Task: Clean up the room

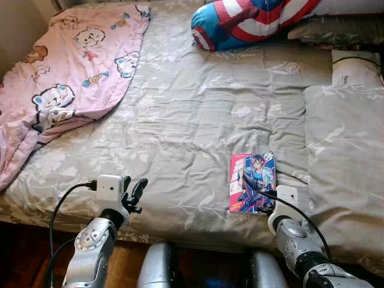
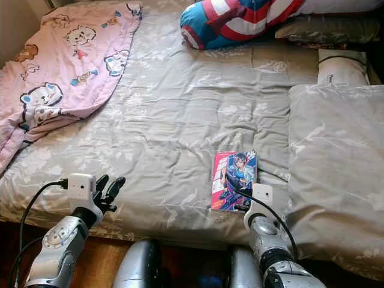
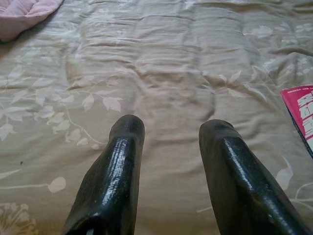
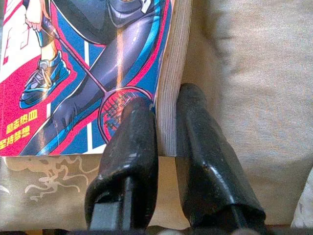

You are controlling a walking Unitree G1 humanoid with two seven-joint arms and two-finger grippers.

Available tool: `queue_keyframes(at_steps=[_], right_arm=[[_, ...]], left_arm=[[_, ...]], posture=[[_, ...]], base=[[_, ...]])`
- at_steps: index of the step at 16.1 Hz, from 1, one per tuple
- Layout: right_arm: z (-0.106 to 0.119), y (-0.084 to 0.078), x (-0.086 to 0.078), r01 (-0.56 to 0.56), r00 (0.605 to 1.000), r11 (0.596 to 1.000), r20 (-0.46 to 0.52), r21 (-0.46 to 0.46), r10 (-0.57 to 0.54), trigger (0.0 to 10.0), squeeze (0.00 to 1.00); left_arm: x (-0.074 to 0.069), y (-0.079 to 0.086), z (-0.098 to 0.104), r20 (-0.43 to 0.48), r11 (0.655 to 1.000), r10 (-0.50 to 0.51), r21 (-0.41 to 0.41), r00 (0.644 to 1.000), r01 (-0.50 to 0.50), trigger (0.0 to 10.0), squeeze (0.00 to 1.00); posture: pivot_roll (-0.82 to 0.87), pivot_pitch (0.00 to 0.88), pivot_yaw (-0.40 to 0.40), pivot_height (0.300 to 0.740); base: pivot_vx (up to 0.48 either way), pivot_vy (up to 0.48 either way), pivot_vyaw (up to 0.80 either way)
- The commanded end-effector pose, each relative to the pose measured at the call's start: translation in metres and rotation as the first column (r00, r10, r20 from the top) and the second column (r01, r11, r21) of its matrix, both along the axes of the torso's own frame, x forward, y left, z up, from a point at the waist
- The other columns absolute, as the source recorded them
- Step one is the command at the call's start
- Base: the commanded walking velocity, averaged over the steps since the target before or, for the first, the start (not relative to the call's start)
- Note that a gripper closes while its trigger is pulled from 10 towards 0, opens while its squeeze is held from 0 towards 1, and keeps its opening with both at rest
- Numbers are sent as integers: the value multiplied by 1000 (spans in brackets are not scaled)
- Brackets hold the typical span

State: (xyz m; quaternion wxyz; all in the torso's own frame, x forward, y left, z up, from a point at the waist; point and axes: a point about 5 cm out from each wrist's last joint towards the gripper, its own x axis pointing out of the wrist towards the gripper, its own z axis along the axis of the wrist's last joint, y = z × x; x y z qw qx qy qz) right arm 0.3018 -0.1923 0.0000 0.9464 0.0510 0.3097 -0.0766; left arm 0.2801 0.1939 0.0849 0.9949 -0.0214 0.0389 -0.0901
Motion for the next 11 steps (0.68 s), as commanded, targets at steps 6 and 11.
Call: queue_keyframes(at_steps=[6, 11], right_arm=[[-18, -7, -19, 7, 995, 1000, -100, -15, -8, 10000, 588], [-16, -11, -18, 19, 995, 999, -97, -33, -22, 10000, 475]], left_arm=[[-4, 5, -2, -22, 1000, 8, 22, 1000, -7, 10000, 0], [-4, 4, -3, -22, 1000, 12, 17, 1000, -12, 10000, 0]], posture=[[104, 231, 98, 624], [106, 228, 96, 624]], base=[[0, 0, 0], [0, 0, 0]])
